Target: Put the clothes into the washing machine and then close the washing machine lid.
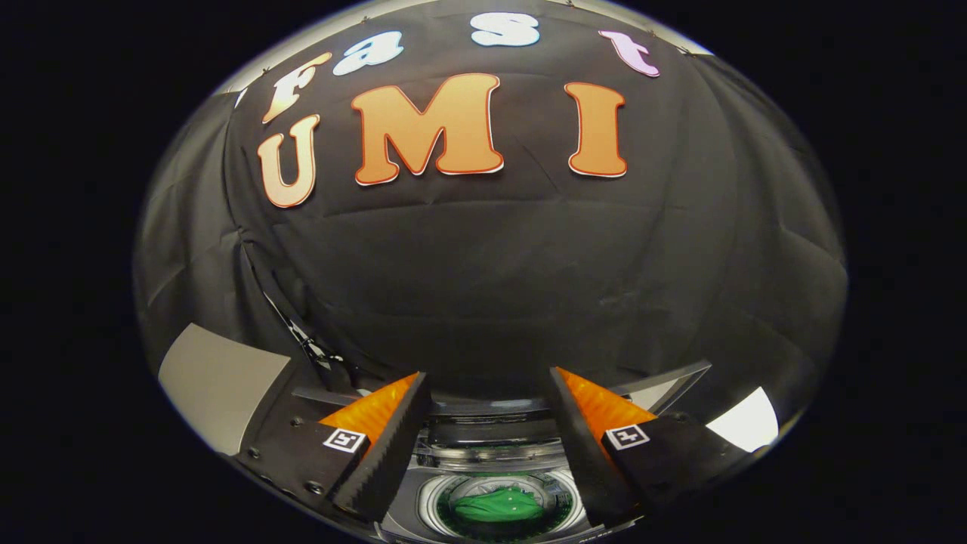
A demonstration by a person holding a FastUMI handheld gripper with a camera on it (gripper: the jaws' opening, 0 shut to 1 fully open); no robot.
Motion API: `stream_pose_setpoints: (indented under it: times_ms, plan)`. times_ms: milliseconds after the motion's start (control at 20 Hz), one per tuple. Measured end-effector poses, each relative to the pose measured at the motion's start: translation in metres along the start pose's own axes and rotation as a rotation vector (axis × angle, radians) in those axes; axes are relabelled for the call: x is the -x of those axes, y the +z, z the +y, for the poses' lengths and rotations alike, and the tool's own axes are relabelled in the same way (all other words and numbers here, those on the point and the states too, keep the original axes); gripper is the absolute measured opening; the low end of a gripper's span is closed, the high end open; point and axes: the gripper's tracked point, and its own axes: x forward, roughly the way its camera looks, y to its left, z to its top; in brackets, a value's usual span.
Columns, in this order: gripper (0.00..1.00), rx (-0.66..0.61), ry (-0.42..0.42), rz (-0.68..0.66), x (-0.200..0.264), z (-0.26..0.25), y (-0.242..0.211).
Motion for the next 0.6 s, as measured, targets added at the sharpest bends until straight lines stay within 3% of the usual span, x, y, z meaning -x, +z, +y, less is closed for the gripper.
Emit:
stream_pose_setpoints:
  times_ms: [600]
  plan:
    - [0.99,-0.002,-0.025,-0.009,0.069,0.001,-0.053]
